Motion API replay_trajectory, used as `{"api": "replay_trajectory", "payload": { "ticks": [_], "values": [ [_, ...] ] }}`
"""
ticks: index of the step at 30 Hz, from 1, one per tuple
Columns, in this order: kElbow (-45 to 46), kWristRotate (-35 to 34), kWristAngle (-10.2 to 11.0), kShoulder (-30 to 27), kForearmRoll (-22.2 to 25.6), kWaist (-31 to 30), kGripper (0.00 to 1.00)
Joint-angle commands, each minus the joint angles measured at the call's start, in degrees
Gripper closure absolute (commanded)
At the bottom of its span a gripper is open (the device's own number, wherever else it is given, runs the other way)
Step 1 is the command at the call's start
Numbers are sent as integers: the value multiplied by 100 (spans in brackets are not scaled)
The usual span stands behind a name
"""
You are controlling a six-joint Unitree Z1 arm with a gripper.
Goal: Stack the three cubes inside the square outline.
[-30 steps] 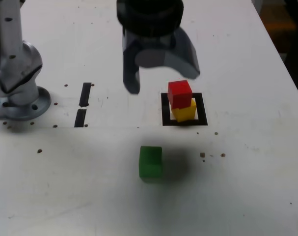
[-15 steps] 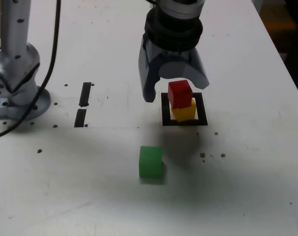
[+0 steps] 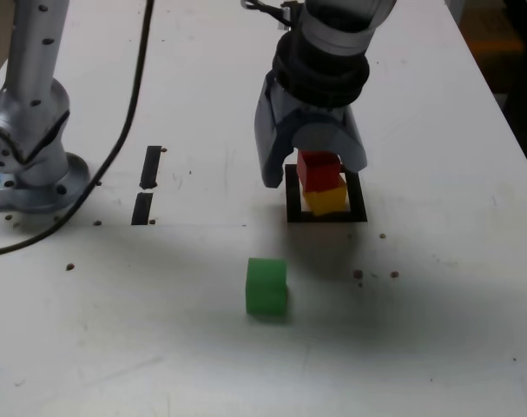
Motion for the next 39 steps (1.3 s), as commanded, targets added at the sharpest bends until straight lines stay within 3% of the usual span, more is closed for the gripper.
{"api": "replay_trajectory", "payload": {
  "ticks": [1, 7, 16, 21, 23, 26, 29, 35, 39],
  "values": [
    [-30, 45, -2, 63, -14, 24, 17],
    [-19, 139, 39, 121, -100, 72, 26],
    [-15, 162, 149, 200, -264, 80, 56],
    [-171, 211, 231, 191, -123, 78, 69],
    [-427, 266, 344, 179, 83, 55, 70],
    [-1176, 516, 681, 192, 472, -67, 72],
    [-1777, 851, 846, 374, 525, -168, 73],
    [-2687, 1365, 729, 1313, 266, -203, 73],
    [-2680, 1419, 711, 1661, 64, -202, 73]
  ]
}}
